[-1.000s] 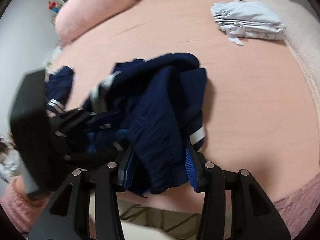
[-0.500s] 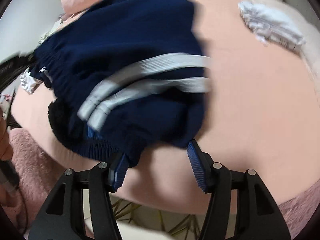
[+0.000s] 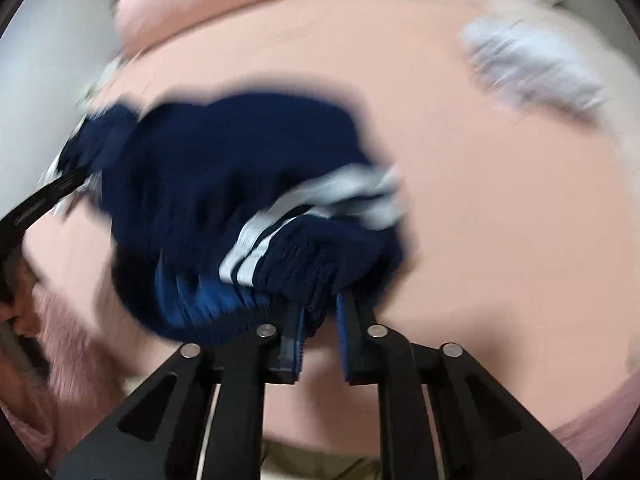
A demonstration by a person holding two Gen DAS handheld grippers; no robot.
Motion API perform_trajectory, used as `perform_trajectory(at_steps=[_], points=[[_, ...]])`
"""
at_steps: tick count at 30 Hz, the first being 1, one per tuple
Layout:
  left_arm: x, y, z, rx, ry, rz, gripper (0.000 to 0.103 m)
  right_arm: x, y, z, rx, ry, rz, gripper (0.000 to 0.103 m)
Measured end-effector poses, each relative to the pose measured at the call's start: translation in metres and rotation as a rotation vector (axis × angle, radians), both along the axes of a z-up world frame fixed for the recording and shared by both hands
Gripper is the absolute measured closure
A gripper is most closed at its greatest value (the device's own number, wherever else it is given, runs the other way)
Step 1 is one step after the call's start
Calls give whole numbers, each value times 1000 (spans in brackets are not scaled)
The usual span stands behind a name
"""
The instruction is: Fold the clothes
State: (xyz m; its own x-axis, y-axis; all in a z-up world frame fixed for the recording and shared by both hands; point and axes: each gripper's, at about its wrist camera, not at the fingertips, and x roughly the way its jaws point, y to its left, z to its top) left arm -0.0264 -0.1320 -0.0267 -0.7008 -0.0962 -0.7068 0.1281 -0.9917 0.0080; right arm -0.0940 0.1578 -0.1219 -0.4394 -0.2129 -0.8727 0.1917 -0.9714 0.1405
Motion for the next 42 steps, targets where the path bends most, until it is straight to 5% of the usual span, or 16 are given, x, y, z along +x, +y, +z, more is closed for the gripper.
perform_trajectory(at_steps=[3, 7, 12, 16, 21, 23, 28, 33, 37, 42], points=[[-16, -2, 28, 121, -48, -157, 94, -20, 23, 48, -20, 83, -30, 92], [-13, 37, 5, 209, -175, -355, 57, -31, 37, 85, -71, 104, -8, 86], [21, 108, -52, 144, -292, -529, 52, -1, 49, 84, -81, 112, 18, 87], [29, 130, -66, 132, -277, -514, 47, 13, 57, 79, -136, 118, -27, 87], [11, 105, -54, 343, -197, -305, 47, 34, 62, 101, -178, 147, -36, 87], [17, 92, -41, 304, -107, -221, 47, 38, 64, 104, -181, 162, -47, 87], [26, 49, -21, 69, -20, -28, 49, 32, 68, 80, -189, 109, -54, 85], [33, 39, -31, 280, -141, -235, 47, 24, 66, 38, -210, 18, -58, 79], [55, 85, -53, 161, -191, -394, 43, 19, 73, 3, -223, -49, -80, 79], [47, 115, -61, 66, -213, -423, 41, 21, 78, -12, -205, -31, -80, 70]])
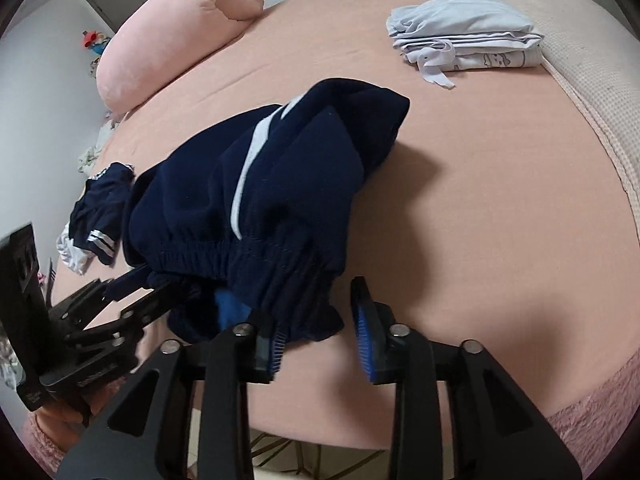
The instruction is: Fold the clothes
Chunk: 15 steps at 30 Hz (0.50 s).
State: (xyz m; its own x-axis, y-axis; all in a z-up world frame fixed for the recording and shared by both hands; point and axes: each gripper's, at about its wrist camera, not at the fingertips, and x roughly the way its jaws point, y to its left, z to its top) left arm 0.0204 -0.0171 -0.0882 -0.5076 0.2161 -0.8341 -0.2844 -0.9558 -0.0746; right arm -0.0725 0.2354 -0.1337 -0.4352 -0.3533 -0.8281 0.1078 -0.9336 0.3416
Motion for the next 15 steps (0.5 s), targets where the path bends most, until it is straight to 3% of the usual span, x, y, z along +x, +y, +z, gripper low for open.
perform_trajectory(at_steps=[4, 9, 11, 15], points=[[-13, 12, -20, -245, -29, 62, 38, 0, -1, -10, 12, 4, 21, 67], [4, -28, -9, -319, -8, 187, 40, -7, -4, -24, 74, -7, 10, 67], [14, -54, 2, -313, 14, 250, 41, -8, -2, -22, 71, 5, -6, 67], [20, -84, 24, -183, 40, 347, 41, -10, -4, -23, 9, -12, 6, 58]])
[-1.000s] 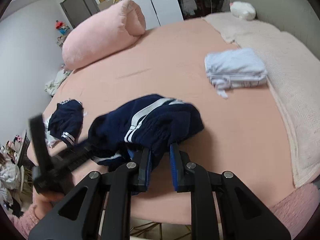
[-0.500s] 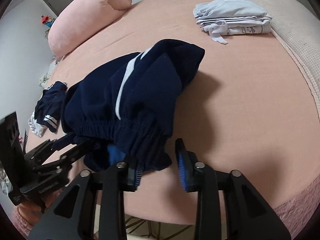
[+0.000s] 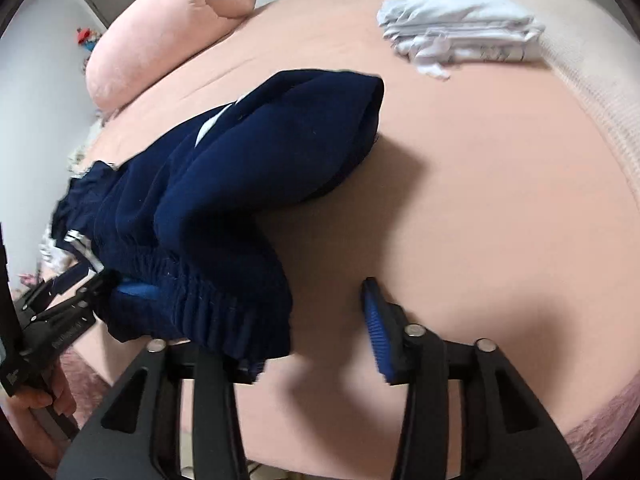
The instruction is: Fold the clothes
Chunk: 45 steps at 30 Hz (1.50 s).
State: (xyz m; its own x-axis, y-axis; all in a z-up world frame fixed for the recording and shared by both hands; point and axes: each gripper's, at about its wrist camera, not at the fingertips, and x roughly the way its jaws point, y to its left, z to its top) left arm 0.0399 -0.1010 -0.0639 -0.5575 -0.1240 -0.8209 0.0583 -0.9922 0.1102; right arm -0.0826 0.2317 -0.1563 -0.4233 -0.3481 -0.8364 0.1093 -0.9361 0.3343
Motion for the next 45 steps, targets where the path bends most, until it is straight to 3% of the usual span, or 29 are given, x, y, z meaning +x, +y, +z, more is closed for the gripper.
perform_trajectory(at_steps=[4, 12, 13, 14, 16, 20, 22, 24, 25, 27, 31, 34, 36, 39, 43, 45], points=[[7, 7, 7, 112, 63, -109, 42, 5, -22, 0, -5, 4, 107, 58], [-8, 30, -40, -24, -110, -199, 42, 4, -32, -7, -17, -12, 131, 57], [-6, 30, -40, -40, -107, -187, 49, 4, -31, -7, -8, -5, 123, 57], [-4, 30, -40, -57, -101, -174, 69, 5, -29, -6, 10, 6, 111, 63], [1, 30, -35, -73, -75, -147, 75, 8, -23, -1, 53, 31, 70, 77], [20, 18, 5, 62, 69, -104, 78, 11, -7, 13, 61, 81, -15, 78], [27, 12, 22, 31, 124, -58, 81, 15, -6, 24, 89, 129, -42, 78], [30, 5, 34, 8, 146, -18, 81, 18, -5, 35, 153, 184, -90, 78], [27, -2, 31, 51, 107, -24, 81, 18, -1, 40, 161, 204, -118, 78], [23, -12, 20, 141, 30, -57, 81, 15, 9, 43, 104, 181, -131, 77], [21, 4, 5, 187, -15, -176, 79, 15, 10, 34, 70, 114, -100, 77], [6, 19, -7, 206, -63, -256, 61, 20, 7, 24, 59, 88, -73, 76], [-3, 29, -17, 189, -83, -271, 61, 17, 7, 19, 69, 78, -68, 75], [-22, 33, -29, 119, -104, -225, 60, 15, 10, 14, 77, 66, -77, 73], [-39, 30, -41, 136, -129, -188, 59, 17, 16, 12, 116, 62, -89, 70], [-41, 25, -44, 184, -121, -141, 59, 15, 17, 9, 128, 43, -92, 67]])
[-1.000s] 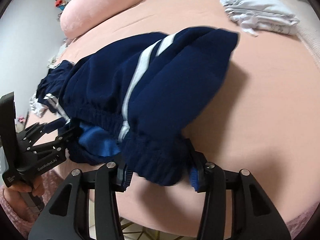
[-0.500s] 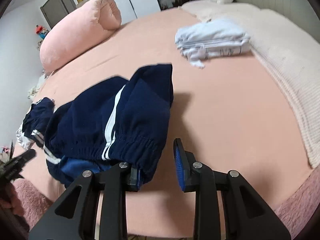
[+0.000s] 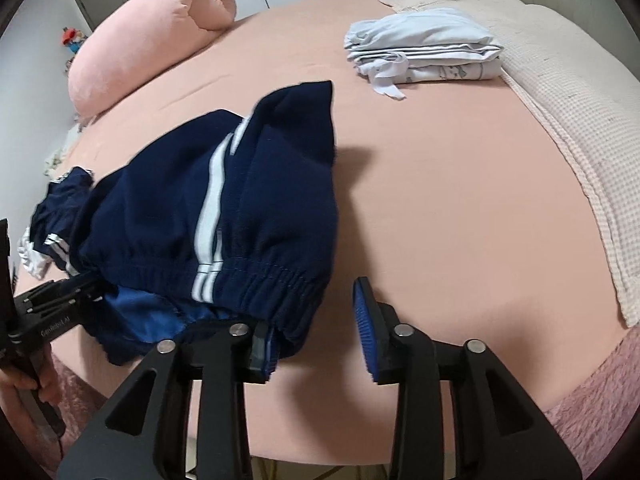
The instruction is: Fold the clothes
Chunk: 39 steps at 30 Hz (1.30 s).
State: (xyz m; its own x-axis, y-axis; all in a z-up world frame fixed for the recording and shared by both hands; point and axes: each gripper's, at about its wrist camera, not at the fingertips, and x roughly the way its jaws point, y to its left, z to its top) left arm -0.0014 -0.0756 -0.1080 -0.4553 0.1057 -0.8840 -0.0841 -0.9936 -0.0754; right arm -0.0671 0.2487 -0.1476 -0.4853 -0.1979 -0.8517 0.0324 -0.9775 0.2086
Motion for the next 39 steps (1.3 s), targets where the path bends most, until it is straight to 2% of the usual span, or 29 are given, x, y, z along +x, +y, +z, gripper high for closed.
perform_trajectory(at_steps=[3, 6, 10, 12, 15, 19, 22, 24, 27, 29, 32, 35, 39], points=[[3, -20, -1, 88, 17, 125, 59, -3, 0, -7, 5, -34, 1, 67], [11, -31, -1, 82, 65, 176, 62, -2, -5, -8, -19, -35, 34, 67], [16, -18, 2, 88, 82, 61, 62, -1, -12, -8, -84, -31, 87, 67], [14, -3, 3, 51, 104, 15, 62, -2, -19, -11, -62, -33, 101, 67], [3, 16, -3, -20, 93, -26, 63, -1, -28, -13, -6, -25, 122, 65], [13, 16, 13, -24, 185, -19, 63, 4, -34, -13, 76, -1, 128, 66], [19, 17, 17, -12, 184, -52, 63, 6, -31, -11, 70, 14, 113, 70], [18, 15, 14, 41, 149, -76, 63, 6, -29, -7, 44, 33, 109, 78], [14, 6, 11, 260, 50, -151, 63, 8, -26, 7, -37, 83, 123, 86], [15, 2, 16, 296, 61, -138, 63, 13, -24, 21, -91, 144, 140, 88], [8, 10, 16, 205, 87, -155, 63, 18, -26, 34, -107, 206, 158, 88], [-16, 21, 2, 83, 69, -145, 63, 9, -28, 23, -93, 155, 144, 88], [-37, 31, -19, -28, 18, -126, 63, 2, -23, 17, -97, 122, 130, 87]])
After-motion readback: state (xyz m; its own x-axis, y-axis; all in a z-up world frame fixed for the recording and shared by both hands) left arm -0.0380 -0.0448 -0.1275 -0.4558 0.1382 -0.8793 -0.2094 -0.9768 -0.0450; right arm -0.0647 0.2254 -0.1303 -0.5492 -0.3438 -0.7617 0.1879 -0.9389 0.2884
